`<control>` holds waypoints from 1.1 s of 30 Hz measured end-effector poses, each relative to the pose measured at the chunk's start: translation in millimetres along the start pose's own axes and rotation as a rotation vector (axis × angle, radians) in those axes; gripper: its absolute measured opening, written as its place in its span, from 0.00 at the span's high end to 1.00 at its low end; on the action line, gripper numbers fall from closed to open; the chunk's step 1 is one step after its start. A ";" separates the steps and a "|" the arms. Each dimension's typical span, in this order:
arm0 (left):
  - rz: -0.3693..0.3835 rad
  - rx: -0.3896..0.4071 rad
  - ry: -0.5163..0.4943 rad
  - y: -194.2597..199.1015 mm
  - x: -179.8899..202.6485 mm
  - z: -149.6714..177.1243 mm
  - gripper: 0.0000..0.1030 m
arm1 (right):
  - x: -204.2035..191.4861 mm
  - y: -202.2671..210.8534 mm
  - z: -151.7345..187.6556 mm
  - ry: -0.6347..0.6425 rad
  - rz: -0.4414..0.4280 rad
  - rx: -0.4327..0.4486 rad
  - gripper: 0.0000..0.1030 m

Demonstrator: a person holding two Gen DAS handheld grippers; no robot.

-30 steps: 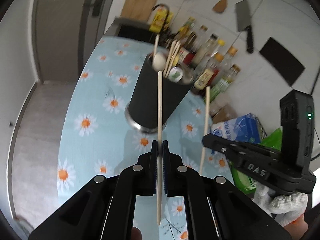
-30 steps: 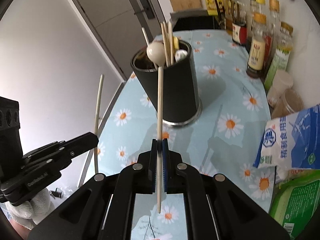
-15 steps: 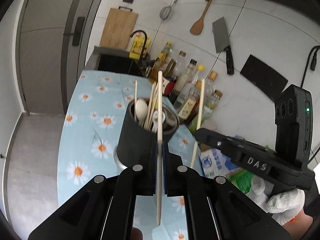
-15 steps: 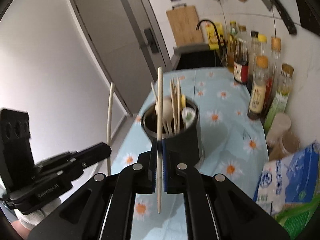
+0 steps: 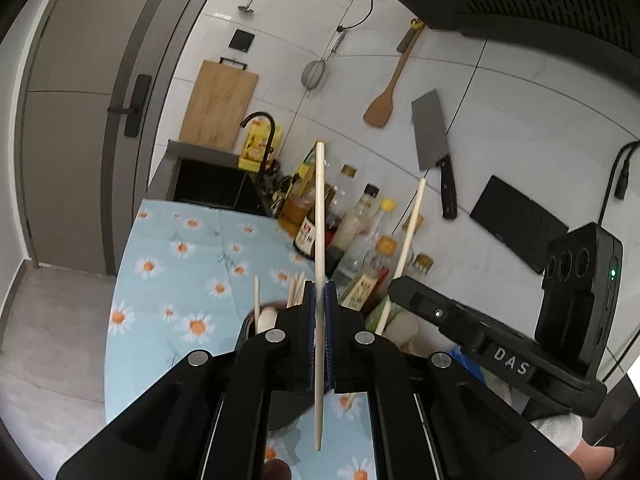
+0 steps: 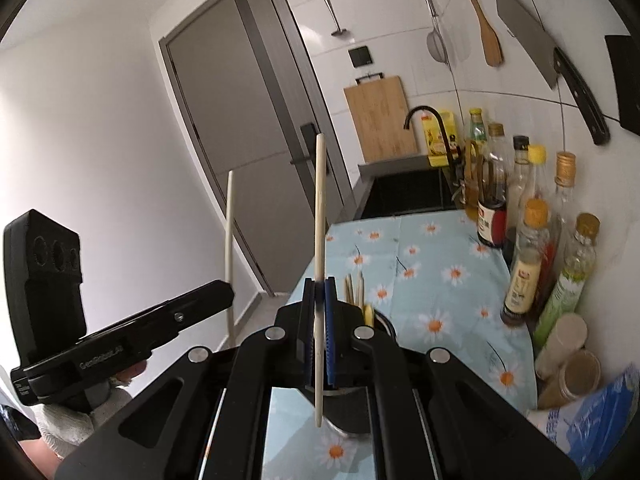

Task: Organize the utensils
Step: 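Lift both chopsticks upright and carry them over the black holder, then lower both chopsticks into the black holder and open both grippers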

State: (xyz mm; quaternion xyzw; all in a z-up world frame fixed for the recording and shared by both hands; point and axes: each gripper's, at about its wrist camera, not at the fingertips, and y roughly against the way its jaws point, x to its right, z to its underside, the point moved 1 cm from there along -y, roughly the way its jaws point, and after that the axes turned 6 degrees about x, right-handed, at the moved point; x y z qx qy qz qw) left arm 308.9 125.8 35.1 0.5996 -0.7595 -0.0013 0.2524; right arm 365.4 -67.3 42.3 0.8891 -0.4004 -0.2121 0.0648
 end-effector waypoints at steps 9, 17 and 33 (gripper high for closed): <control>0.029 0.116 0.005 -7.2 -5.1 -26.3 0.96 | -3.8 -4.6 -20.7 0.046 -0.043 0.126 0.94; 0.019 0.192 0.007 -15.3 -12.7 -26.7 0.96 | 3.2 -6.9 -22.1 0.021 -0.031 0.193 0.94; -0.007 0.107 -0.107 -48.9 -11.4 33.3 0.96 | 26.2 -36.7 31.5 0.011 0.109 0.109 0.94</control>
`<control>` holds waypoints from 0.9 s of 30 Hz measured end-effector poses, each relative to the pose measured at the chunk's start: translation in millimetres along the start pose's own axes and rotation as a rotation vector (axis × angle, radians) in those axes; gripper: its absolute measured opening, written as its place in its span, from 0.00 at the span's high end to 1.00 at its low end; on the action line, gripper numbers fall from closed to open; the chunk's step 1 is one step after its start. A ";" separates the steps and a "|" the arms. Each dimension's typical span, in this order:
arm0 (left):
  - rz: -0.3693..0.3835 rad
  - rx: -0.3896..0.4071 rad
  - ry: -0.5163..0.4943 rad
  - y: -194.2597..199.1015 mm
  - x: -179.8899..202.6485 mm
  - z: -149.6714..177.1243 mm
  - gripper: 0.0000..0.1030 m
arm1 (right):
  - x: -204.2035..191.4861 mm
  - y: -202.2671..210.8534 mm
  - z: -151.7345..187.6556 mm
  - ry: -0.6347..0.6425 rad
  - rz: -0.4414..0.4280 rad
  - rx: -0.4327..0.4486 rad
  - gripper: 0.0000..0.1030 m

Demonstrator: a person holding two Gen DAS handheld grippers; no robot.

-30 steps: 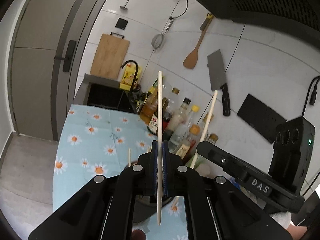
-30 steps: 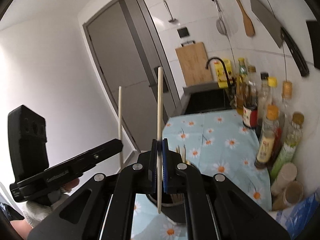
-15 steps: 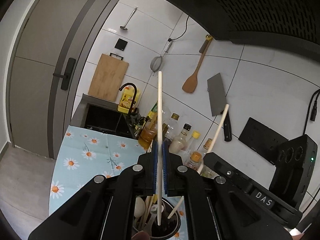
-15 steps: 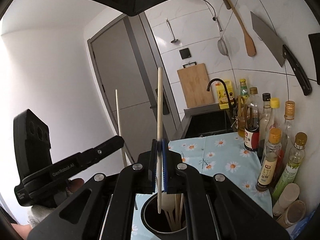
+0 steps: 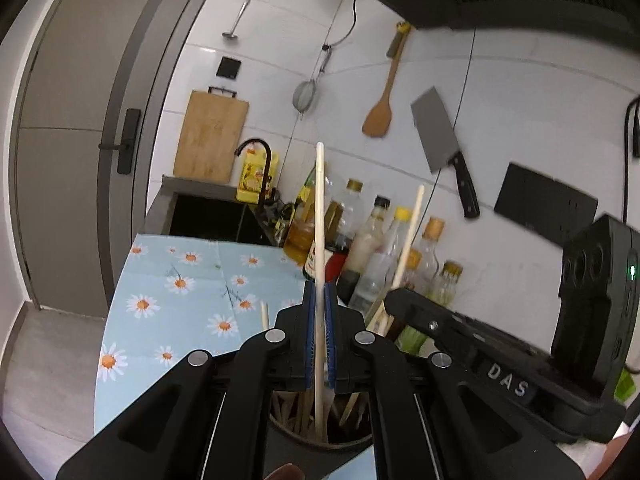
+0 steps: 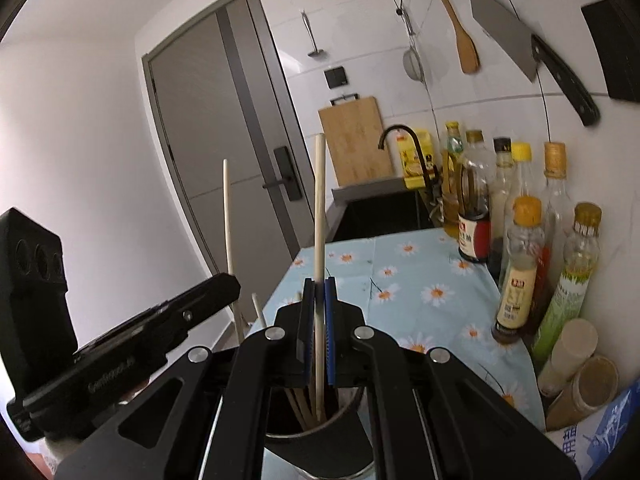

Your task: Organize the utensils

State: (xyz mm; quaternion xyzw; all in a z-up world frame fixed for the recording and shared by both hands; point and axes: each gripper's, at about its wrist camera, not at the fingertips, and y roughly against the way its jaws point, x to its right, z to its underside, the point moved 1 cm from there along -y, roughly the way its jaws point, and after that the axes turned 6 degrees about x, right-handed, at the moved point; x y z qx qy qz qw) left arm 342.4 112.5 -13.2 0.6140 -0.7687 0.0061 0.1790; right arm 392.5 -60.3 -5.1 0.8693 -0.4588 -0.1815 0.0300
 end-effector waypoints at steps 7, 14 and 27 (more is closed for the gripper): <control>-0.009 -0.034 0.026 5.5 -4.9 9.8 0.95 | -2.8 2.3 6.7 -0.001 -0.018 -0.032 0.82; -0.035 -0.036 0.039 24.7 -6.7 9.8 0.84 | -7.1 19.5 5.1 -0.003 0.007 -0.016 0.70; -0.058 -0.056 0.012 63.6 13.4 17.7 0.74 | -10.8 71.4 3.3 -0.010 0.014 0.009 0.58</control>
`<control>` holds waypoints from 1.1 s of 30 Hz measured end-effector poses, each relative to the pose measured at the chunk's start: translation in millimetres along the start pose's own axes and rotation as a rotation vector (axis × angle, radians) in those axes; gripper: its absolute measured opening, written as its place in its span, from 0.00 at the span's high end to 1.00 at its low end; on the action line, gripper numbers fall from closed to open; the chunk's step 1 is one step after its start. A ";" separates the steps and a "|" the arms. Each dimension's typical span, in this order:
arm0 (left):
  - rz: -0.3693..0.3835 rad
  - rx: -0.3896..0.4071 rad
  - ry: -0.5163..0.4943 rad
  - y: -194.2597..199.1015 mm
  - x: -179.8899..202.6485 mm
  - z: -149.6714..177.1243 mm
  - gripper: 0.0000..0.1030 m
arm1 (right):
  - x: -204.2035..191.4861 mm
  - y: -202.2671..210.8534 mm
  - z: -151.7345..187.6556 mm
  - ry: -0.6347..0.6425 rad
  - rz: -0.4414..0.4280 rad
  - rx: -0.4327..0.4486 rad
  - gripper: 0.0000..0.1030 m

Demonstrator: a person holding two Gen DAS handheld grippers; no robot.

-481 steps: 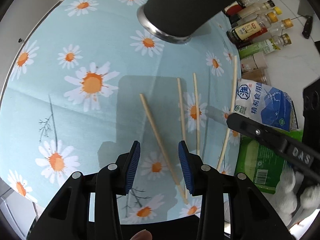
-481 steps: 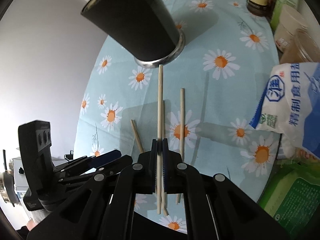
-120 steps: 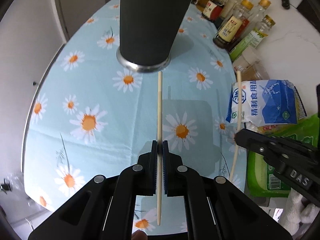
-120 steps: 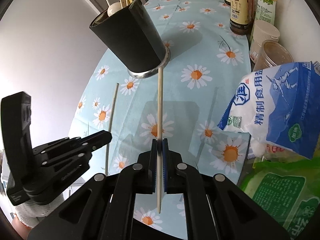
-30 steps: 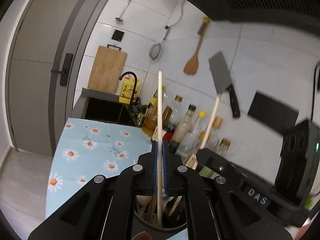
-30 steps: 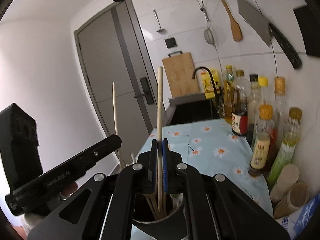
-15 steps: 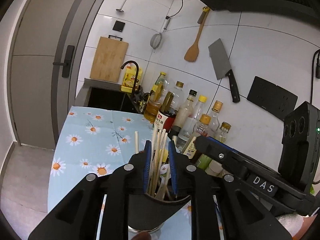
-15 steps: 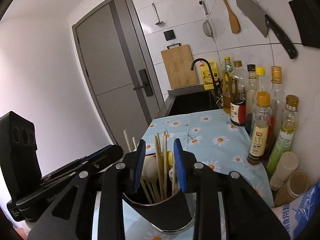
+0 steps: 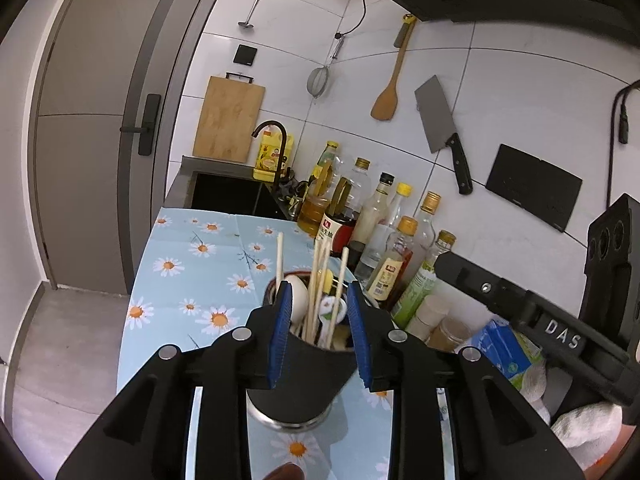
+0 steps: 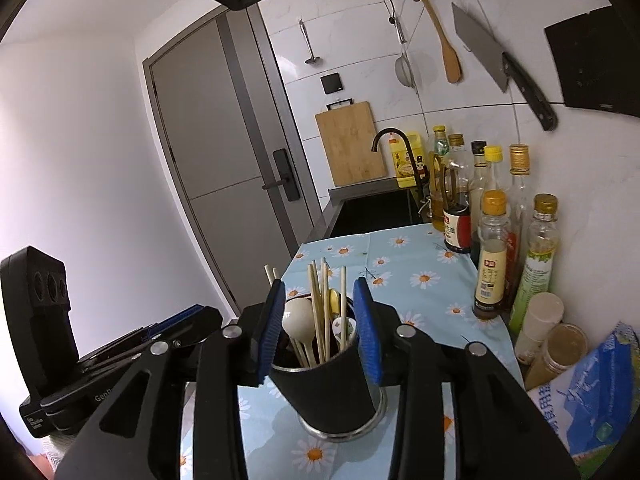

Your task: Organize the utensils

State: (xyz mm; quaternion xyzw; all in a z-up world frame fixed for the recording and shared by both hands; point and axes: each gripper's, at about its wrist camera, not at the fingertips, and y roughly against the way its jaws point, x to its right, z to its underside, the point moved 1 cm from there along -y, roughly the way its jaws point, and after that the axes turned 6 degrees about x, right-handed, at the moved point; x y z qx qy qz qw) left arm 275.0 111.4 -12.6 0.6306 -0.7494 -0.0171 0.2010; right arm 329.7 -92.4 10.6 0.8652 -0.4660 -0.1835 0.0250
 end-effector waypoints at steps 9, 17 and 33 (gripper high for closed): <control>-0.055 -0.021 -0.054 47.0 31.1 5.0 0.48 | 9.9 56.1 -3.5 0.032 -0.053 0.006 0.29; -0.146 -0.009 -0.094 89.0 69.8 13.9 0.06 | 14.1 111.7 -6.1 0.104 -0.101 -0.019 0.04; -0.241 -0.066 -0.084 133.4 105.2 70.0 0.06 | 44.7 179.0 42.8 0.113 -0.093 -0.090 0.04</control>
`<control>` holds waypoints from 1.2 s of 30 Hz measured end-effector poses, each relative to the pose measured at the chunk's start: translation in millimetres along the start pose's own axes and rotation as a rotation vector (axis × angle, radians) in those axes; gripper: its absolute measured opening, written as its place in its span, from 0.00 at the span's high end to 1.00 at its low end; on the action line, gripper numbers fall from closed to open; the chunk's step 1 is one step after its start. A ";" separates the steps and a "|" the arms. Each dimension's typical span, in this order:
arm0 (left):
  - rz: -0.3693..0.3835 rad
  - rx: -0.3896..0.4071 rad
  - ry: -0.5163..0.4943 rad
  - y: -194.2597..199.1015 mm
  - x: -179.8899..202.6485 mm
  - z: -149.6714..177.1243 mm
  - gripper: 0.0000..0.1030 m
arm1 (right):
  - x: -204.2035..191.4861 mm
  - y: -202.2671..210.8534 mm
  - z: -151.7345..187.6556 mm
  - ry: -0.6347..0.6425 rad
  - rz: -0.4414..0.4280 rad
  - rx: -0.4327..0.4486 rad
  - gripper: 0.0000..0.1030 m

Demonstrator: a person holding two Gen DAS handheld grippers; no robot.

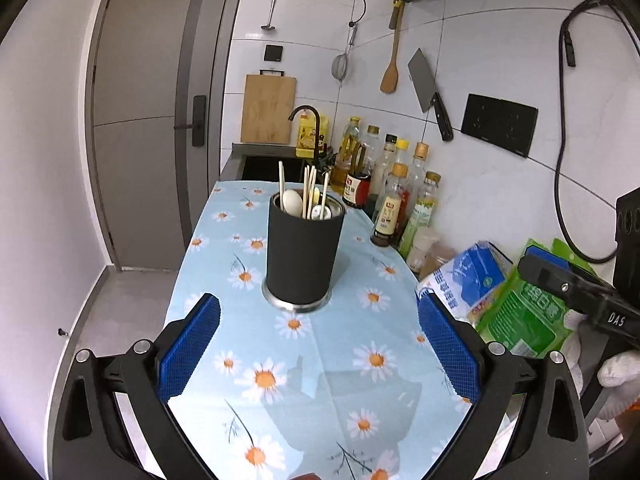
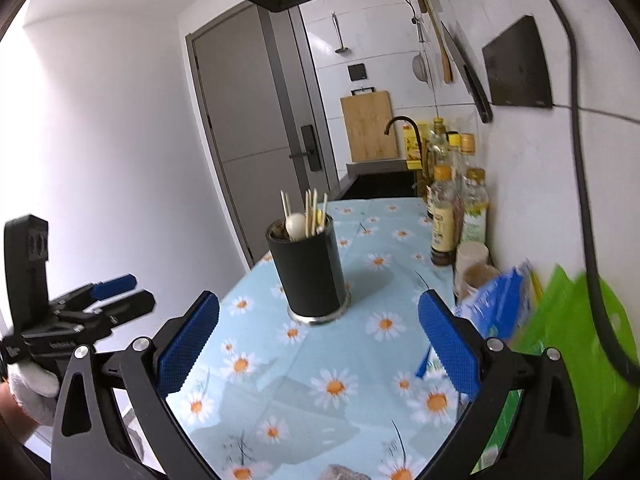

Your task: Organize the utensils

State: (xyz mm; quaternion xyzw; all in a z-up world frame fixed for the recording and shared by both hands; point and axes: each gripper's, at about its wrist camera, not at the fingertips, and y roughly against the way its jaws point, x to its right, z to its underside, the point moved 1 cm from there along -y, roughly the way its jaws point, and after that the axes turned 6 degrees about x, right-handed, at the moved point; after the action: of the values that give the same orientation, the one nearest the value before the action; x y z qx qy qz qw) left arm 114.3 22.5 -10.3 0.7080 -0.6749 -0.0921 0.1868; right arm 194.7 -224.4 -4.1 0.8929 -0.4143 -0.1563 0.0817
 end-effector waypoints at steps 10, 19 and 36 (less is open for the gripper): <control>-0.039 -0.047 0.020 16.1 5.1 31.7 0.06 | -9.6 13.5 30.0 0.022 0.001 -0.043 0.04; -0.045 -0.071 0.038 15.6 10.2 45.1 0.06 | -20.7 12.8 40.9 0.037 -0.009 -0.068 0.04; -0.065 -0.098 0.065 10.5 11.1 54.3 0.06 | -19.1 3.8 47.3 0.023 -0.012 -0.080 0.04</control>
State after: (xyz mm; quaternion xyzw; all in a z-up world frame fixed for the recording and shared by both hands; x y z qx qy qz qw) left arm 84.6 3.7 -54.4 0.7221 -0.6398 -0.1081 0.2400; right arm 164.0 -213.0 -43.3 0.8931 -0.4015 -0.1630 0.1210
